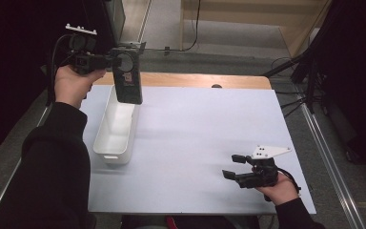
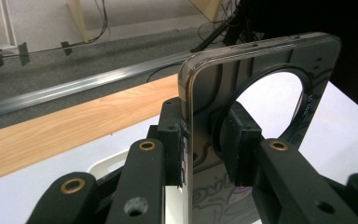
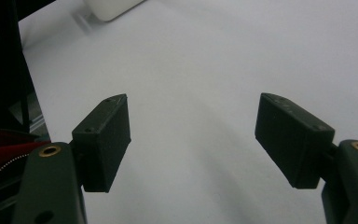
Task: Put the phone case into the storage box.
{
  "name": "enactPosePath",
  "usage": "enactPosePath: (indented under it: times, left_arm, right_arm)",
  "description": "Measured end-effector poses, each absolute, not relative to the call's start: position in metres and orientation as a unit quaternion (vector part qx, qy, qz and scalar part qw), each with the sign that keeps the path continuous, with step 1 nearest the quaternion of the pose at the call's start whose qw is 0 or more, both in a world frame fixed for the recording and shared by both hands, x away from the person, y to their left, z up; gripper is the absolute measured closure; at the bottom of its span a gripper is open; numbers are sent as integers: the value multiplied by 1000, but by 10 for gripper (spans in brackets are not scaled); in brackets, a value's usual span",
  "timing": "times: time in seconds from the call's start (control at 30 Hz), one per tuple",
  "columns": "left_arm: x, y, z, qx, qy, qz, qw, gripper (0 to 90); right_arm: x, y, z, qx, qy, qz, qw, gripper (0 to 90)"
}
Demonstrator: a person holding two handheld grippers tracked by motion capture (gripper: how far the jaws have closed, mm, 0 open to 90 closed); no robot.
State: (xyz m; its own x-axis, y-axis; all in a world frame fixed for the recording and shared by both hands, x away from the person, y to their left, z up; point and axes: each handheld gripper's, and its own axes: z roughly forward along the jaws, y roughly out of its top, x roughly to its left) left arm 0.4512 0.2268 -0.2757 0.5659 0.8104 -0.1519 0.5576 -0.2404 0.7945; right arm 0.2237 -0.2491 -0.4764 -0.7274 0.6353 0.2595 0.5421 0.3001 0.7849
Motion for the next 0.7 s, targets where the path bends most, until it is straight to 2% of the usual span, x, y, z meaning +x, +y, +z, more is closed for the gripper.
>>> enactPosePath:
  times: [0.7]
  left_arm:
    - [474,244,-287,751,473,187,421,708]
  right_arm:
    - [223,-248,-478,363,806,466,43,254]
